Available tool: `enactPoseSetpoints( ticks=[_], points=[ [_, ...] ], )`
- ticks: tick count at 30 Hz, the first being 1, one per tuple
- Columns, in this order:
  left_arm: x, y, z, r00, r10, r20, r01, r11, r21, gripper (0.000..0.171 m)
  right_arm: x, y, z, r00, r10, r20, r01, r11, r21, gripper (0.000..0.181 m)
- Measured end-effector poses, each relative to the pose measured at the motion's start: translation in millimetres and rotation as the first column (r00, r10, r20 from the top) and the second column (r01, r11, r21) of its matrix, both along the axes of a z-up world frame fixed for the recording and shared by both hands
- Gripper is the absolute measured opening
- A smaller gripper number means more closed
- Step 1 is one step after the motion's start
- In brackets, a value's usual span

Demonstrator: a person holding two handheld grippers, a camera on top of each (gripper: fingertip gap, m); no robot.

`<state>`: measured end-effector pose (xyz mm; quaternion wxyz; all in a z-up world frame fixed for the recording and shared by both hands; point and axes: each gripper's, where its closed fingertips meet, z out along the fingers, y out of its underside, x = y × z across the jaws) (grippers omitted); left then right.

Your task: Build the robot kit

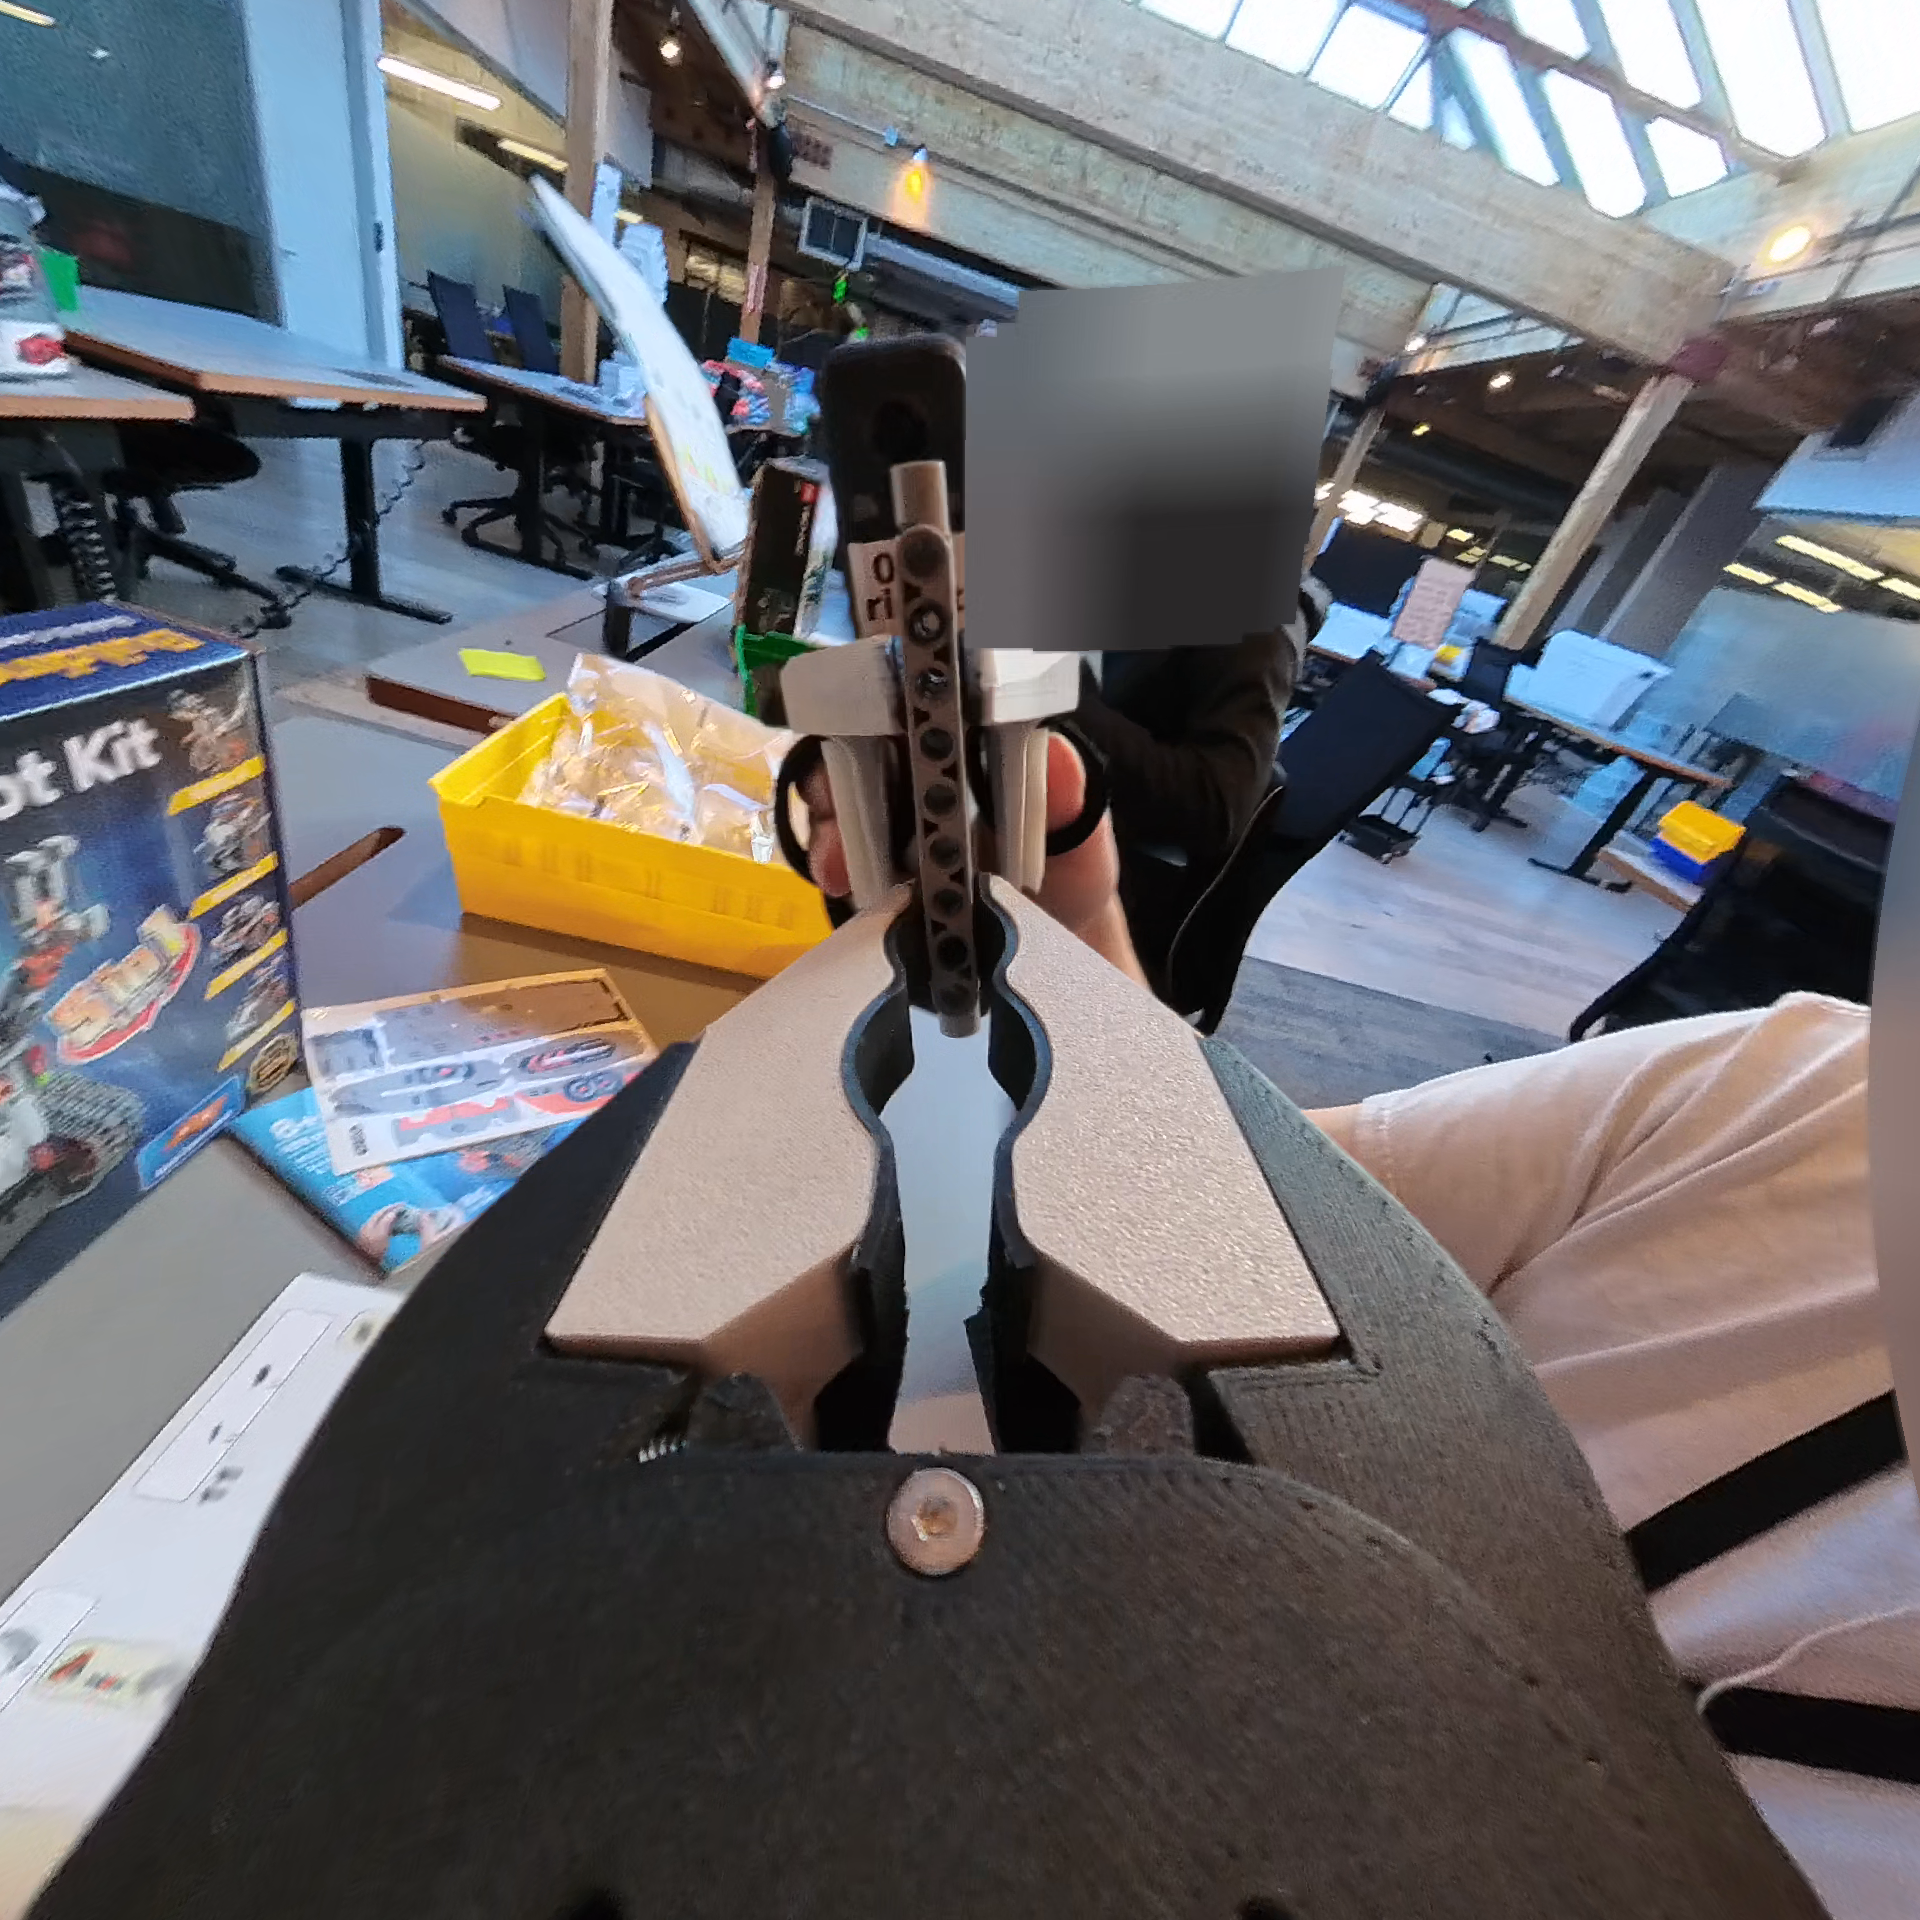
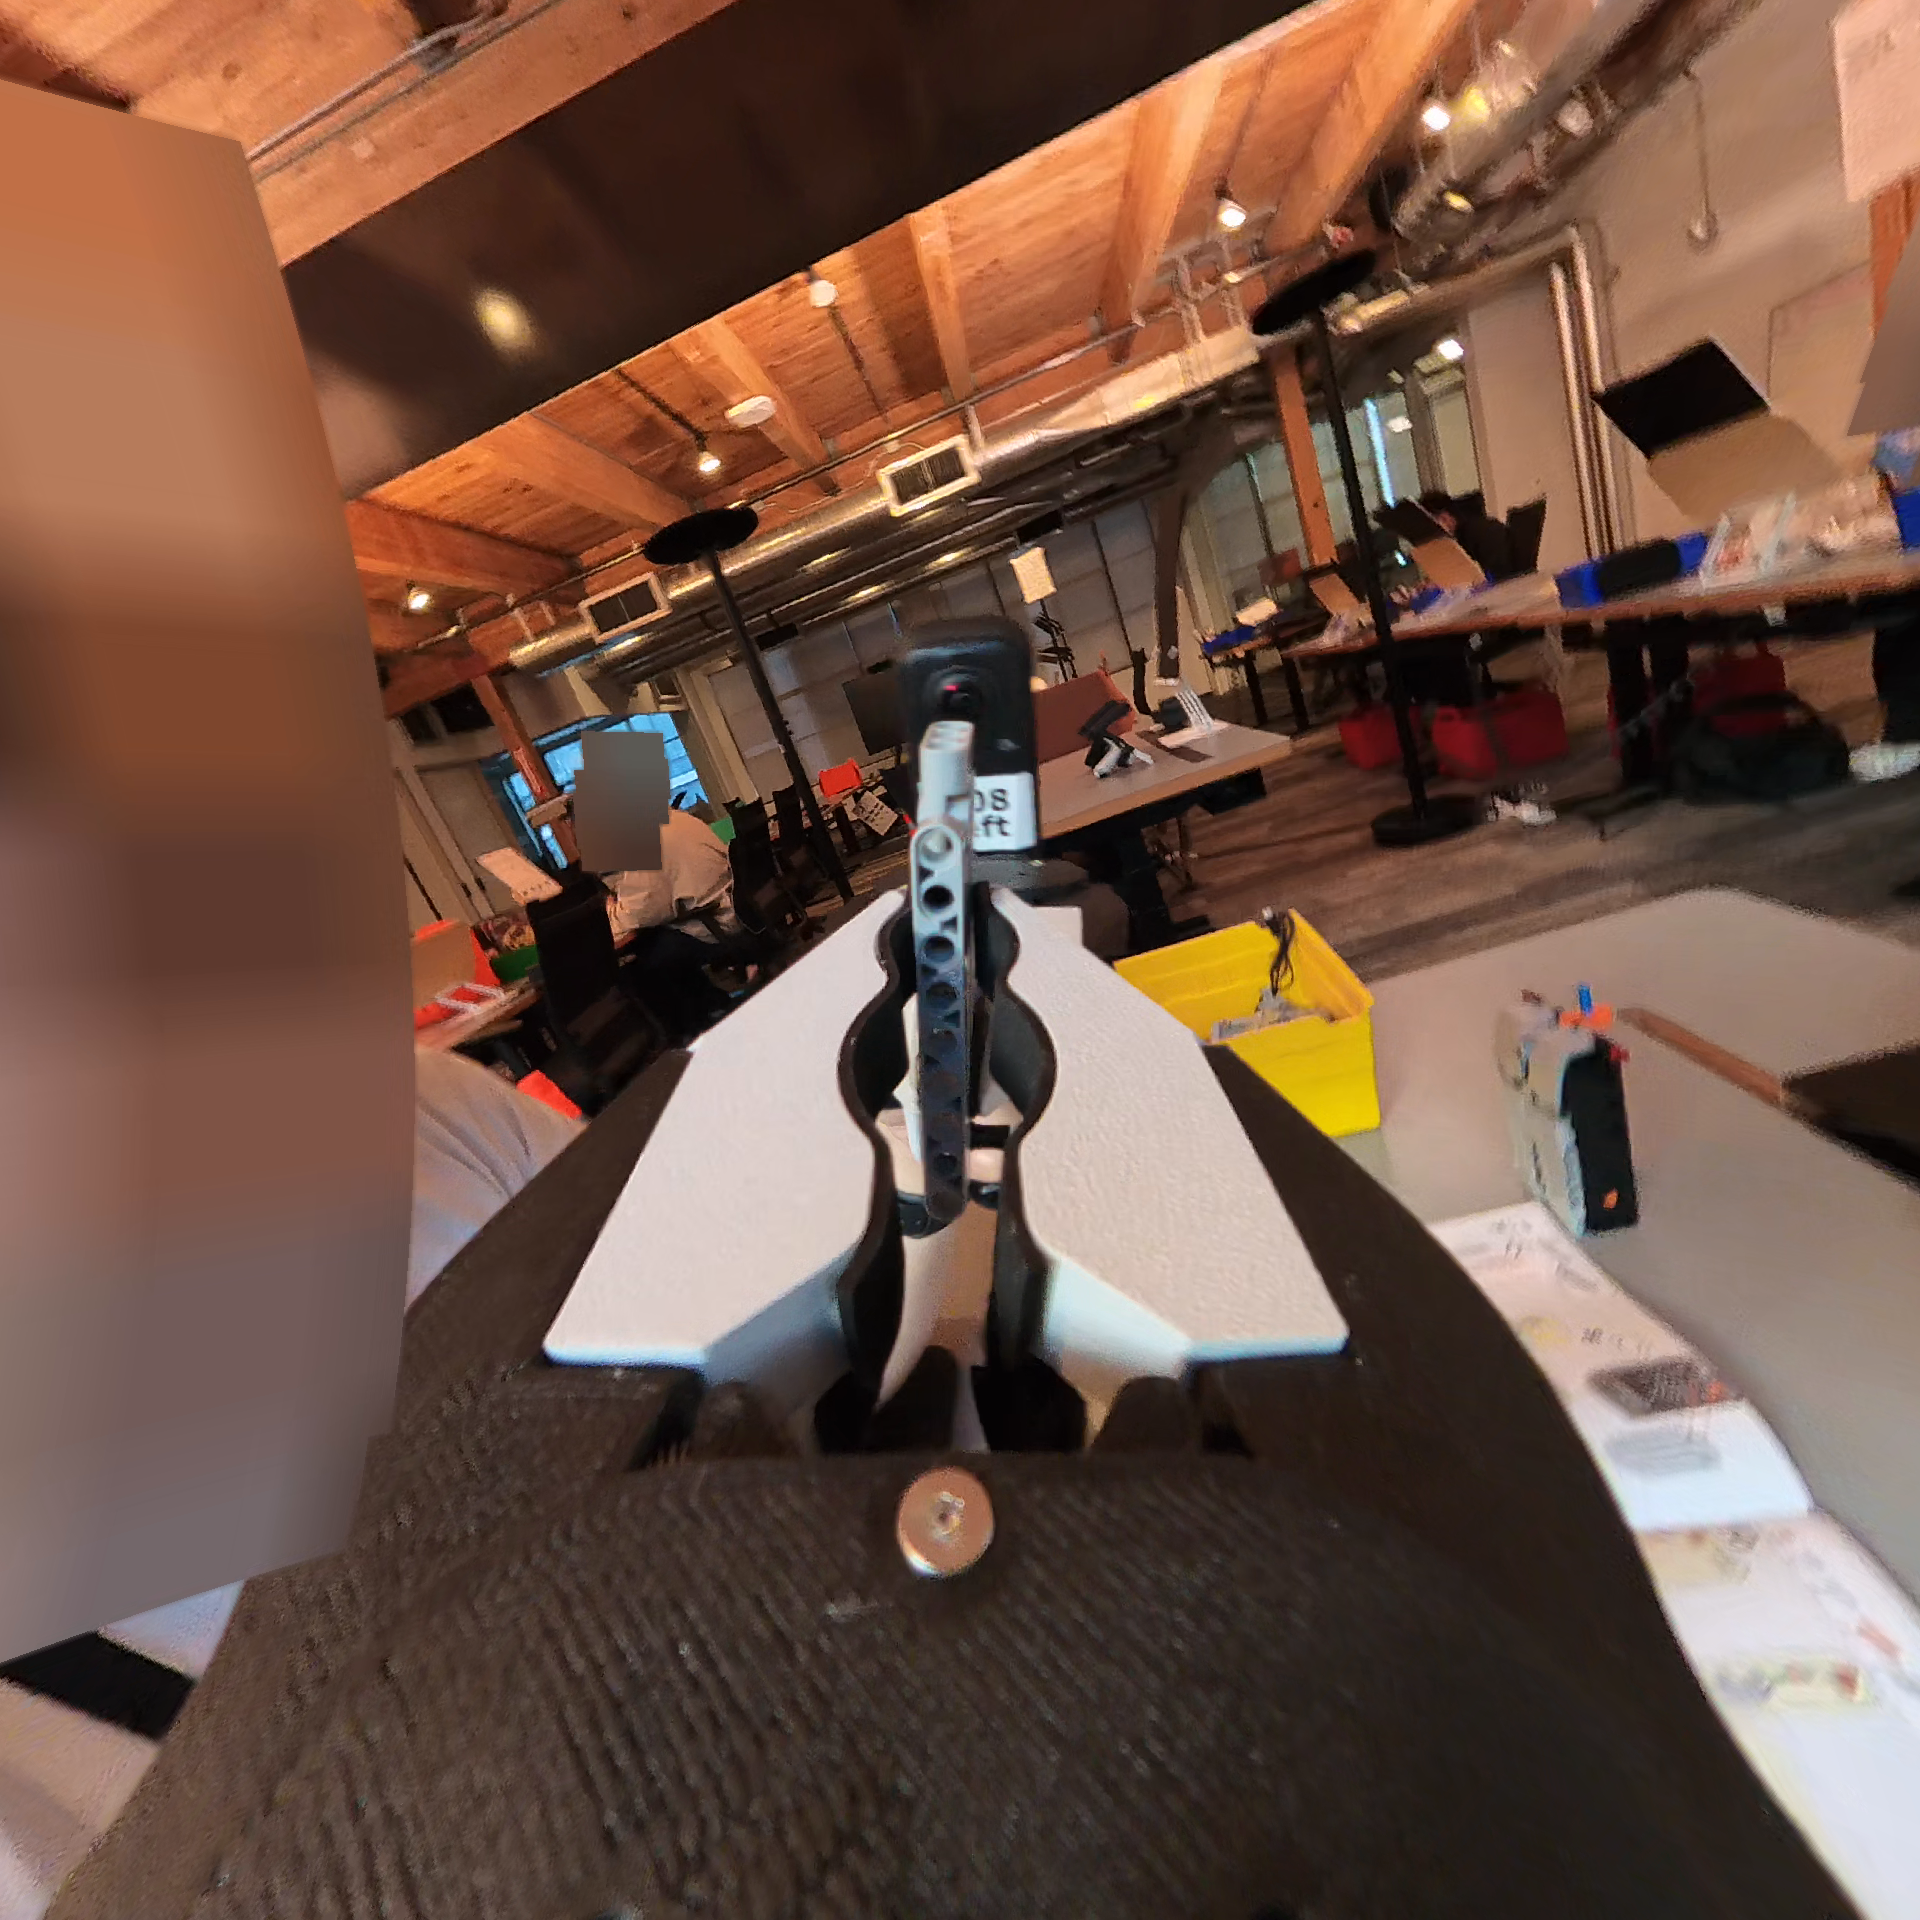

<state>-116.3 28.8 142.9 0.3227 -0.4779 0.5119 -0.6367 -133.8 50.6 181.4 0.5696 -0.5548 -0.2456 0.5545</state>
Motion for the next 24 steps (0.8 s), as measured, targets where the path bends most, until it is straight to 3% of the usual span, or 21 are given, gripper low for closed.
enactPoseSetpoints(
  ticks=[1, 3, 4, 6, 7, 9, 11, 14, 16, 18, 19, 22, 24],
  points=[
    [-1, -3, 5, 1.000, -0.018, 0.026, 0.018, 1.000, -0.013, 0.005, -1, -5, 3, 1.000, 0.002, 0.017, -0.004, 0.998, 0.067, 0.010],
    [-5, -3, 17, 0.996, -0.018, 0.086, 0.023, 0.998, -0.054, 0.005, 4, -4, 9, 0.996, -0.084, 0.043, 0.075, 0.982, 0.172, 0.046],
    [-8, -3, 22, 0.994, -0.019, 0.112, 0.027, 0.997, -0.068, 0.005, 6, -7, 12, 0.990, -0.125, 0.068, 0.105, 0.964, 0.243, 0.052],
    [-16, 2, 33, 0.984, -0.004, 0.175, 0.022, 0.995, -0.101, 0.005, 8, -13, 13, 0.961, -0.240, 0.141, 0.166, 0.901, 0.400, 0.047],
    [-20, 2, 37, 0.980, -0.012, 0.197, 0.034, 0.994, -0.107, 0.005, 9, -15, 16, 0.930, -0.329, 0.164, 0.215, 0.848, 0.485, 0.047],
    [-27, 2, 47, 0.966, -0.022, 0.258, 0.054, 0.991, -0.121, 0.005, 12, -23, 26, 0.833, -0.531, 0.153, 0.304, 0.672, 0.676, 0.041],
    [-33, 2, 58, 0.942, -0.019, 0.335, 0.071, 0.988, -0.141, 0.005, 7, -29, 27, 0.727, -0.666, 0.167, 0.302, 0.529, 0.793, 0.033],
    [-36, 1, 66, 0.920, -0.003, 0.392, 0.083, 0.979, -0.188, 0.005, -2, -28, 25, 0.616, -0.766, 0.186, 0.290, 0.439, 0.850, 0.028],
    [-35, 3, 70, 0.906, 0.045, 0.421, 0.054, 0.974, -0.219, 0.005, -10, -34, 33, 0.654, -0.746, 0.126, 0.321, 0.425, 0.846, 0.027],
    [-36, 1, 74, 0.888, 0.081, 0.452, 0.030, 0.972, -0.235, 0.004, -16, -37, 37, 0.686, -0.723, 0.084, 0.340, 0.421, 0.841, 0.038],
    [-36, 1, 75, 0.880, 0.106, 0.464, 0.014, 0.969, -0.247, 0.004, -19, -35, 36, 0.670, -0.738, 0.083, 0.336, 0.401, 0.853, 0.043],
    [-36, -1, 77, 0.863, 0.157, 0.479, -0.008, 0.955, -0.297, 0.005, -18, -25, 30, 0.535, -0.842, 0.074, 0.306, 0.274, 0.912, 0.045],
    [-33, -3, 76, 0.865, 0.172, 0.471, -0.016, 0.948, -0.318, 0.005, -20, -25, 30, 0.493, -0.868, 0.056, 0.292, 0.225, 0.930, 0.043]
  ],
)
